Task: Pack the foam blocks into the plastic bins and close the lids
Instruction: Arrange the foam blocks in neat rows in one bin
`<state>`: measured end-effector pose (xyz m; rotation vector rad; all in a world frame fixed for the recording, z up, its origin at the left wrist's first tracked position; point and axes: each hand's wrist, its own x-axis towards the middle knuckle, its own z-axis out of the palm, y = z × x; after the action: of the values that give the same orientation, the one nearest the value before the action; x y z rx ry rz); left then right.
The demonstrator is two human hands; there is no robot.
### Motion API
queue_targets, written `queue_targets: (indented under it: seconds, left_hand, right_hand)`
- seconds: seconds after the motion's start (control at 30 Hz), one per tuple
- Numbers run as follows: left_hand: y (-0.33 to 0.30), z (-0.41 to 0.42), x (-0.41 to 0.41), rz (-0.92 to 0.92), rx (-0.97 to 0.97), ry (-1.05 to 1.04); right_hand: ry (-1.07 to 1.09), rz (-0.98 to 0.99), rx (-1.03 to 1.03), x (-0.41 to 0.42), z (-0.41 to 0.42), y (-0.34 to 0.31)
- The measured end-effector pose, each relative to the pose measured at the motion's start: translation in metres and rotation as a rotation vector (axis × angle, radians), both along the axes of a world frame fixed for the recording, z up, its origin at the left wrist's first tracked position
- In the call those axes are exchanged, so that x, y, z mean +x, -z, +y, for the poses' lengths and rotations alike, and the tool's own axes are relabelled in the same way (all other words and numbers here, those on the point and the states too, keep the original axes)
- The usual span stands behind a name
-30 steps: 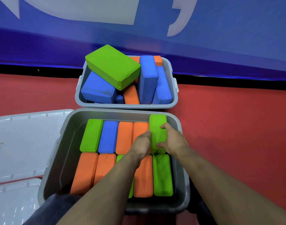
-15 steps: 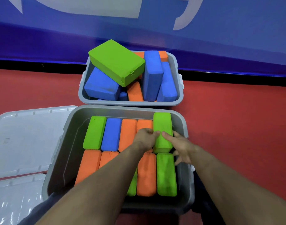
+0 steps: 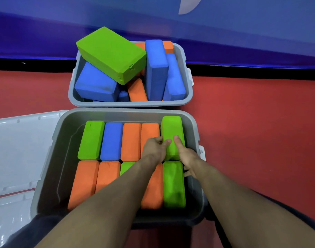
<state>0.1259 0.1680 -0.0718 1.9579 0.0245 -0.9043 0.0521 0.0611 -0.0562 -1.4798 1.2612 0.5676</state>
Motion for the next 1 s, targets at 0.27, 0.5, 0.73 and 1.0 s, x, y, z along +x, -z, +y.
queue_targets:
  seconds: [0.27, 0.5, 0.73, 1.0]
  left_hand:
    - [0.005, 0.015, 0.007, 0.013, 0.083, -0.095]
    - [0.014, 0.014, 0.018, 0.007, 0.160, -0.084]
    - [0.013, 0.012, 0.020, -0.104, 0.324, -0.039]
    - [0.013, 0.011, 0.023, -0.102, 0.368, -0.026]
  right_hand:
    - [0.032, -0.059, 0.078, -0.001, 0.006, 0.016]
    - [0.093, -0.217, 0.087, 0.007, 0.001, 0.048]
    - [0.045, -0.221, 0.051, 0.007, -0.004, 0.083]
    - [-0.028, -0.241, 0.040, 0.007, -0.007, 0.076]
